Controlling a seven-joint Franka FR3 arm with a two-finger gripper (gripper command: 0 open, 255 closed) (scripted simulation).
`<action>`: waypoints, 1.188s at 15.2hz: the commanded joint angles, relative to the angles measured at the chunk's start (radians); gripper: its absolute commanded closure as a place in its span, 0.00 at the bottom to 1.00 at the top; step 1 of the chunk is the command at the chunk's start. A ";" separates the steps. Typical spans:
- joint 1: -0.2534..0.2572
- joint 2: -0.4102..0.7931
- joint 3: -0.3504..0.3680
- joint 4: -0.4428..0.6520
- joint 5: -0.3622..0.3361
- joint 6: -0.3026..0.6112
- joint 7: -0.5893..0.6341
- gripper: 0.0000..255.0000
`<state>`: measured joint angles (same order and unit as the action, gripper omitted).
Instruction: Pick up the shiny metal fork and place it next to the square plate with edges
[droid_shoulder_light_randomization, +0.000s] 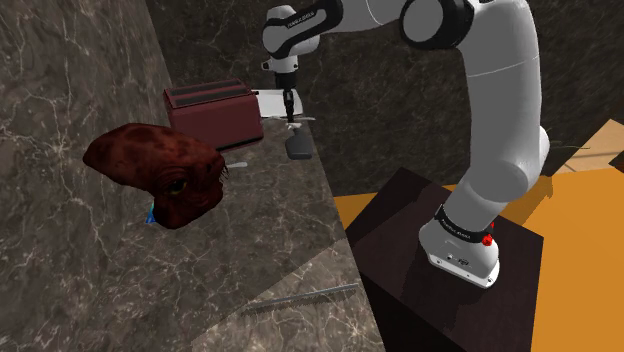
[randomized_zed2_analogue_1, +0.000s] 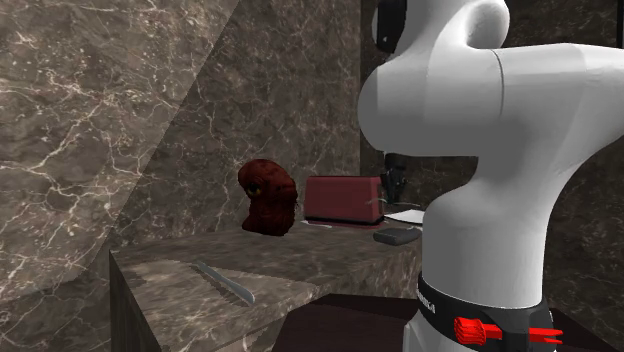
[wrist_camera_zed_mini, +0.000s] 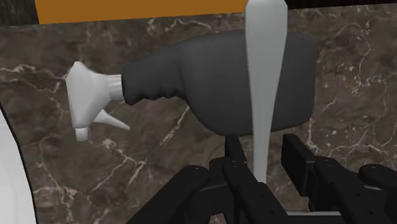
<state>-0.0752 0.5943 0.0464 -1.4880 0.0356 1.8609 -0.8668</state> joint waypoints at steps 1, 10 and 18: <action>-0.025 0.071 -0.012 0.122 -0.005 -0.052 -0.033 1.00; -0.065 0.247 -0.027 0.356 -0.011 -0.113 -0.084 1.00; -0.065 0.293 -0.027 0.328 -0.011 -0.038 -0.086 1.00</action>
<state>-0.1419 0.8806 0.0185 -1.1575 0.0243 1.8125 -0.9543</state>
